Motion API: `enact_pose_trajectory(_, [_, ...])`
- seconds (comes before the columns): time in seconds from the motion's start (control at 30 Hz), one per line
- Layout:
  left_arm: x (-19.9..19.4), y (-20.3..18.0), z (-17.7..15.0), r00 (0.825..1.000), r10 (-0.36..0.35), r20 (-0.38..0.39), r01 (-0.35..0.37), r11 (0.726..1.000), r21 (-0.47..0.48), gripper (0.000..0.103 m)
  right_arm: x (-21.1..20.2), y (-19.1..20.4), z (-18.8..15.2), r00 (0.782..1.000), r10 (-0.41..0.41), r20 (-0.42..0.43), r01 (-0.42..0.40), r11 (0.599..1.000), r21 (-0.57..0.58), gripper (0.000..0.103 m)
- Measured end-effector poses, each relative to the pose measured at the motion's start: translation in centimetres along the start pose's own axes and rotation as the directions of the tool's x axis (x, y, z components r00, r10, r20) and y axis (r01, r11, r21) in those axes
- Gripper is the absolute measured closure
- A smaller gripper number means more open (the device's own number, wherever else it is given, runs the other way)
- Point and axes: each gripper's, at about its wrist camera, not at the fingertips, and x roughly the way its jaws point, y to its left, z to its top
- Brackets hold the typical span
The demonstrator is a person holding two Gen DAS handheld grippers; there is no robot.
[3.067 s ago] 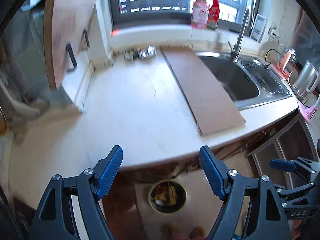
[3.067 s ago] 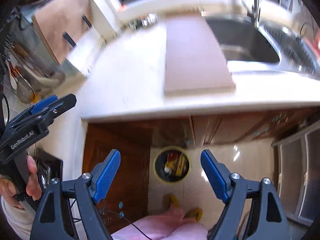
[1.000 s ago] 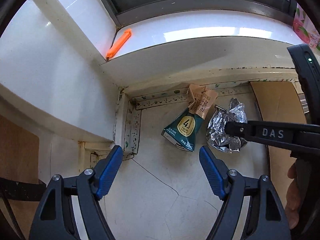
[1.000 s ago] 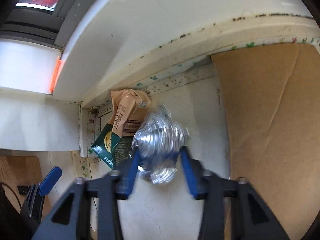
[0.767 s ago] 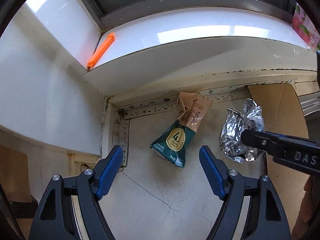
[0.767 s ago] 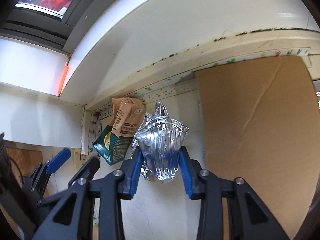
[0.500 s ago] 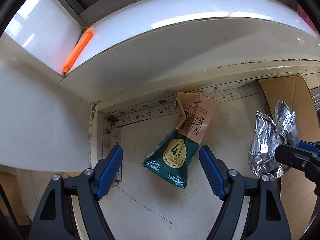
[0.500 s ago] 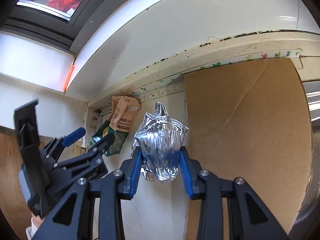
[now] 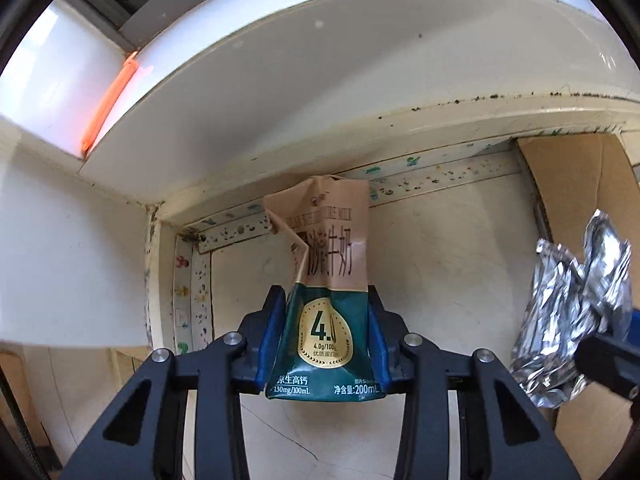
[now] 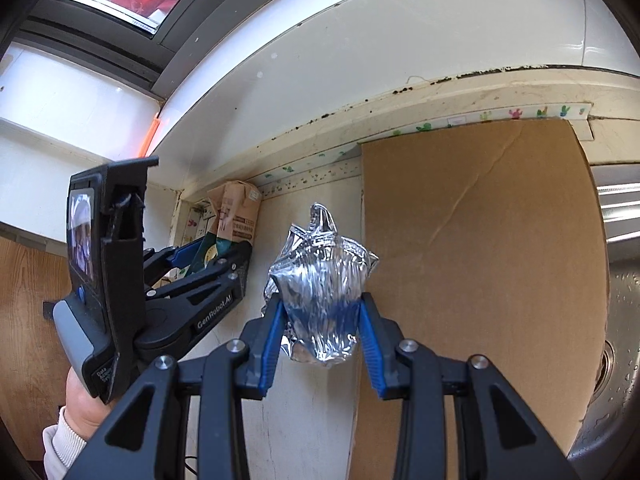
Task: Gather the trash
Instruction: 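Grasp the green milk carton with the left gripper while the right gripper grasps the foil ball, then carry the milk carton and foil ball down over the floor bin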
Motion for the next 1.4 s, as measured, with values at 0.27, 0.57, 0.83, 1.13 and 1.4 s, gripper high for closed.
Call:
enact_pose_trajectory(0.27, [-5.5,-0.1,-3.8,0.999,0.015,0.052,-0.012,0.999,-0.051,0.067,-1.5,0.5,-3.0,1.0,0.027,-0.003,-0.027,1.0,-0.001,0.067])
enact_pose_trajectory(0.57, [-13.1,-0.1,-13.7,0.99,0.024,0.141,-0.022,1.0,-0.018,0.067,-4.1,0.9,-11.1,0.999,0.043,-0.033,-0.043,0.999,0.007,0.067])
enact_pose_trajectory(0.83, [-17.7,0.4,-25.4,0.98,-0.027,0.198,0.028,1.0,-0.003,0.067,-6.4,2.8,-20.3,1.0,-0.01,-0.016,0.01,1.0,0.013,0.067])
enact_pose_trajectory(1.13, [-20.1,1.6,-36.7,0.968,-0.128,0.218,0.128,0.992,0.015,0.067,-9.8,4.9,-31.4,0.994,-0.083,0.07,0.08,0.996,0.044,0.067])
enact_pose_trajectory(1.4, [-23.0,0.8,-44.4,0.947,-0.188,0.26,0.18,0.982,0.053,0.067,-12.3,6.6,-40.6,0.987,-0.132,0.096,0.126,0.99,0.066,0.067])
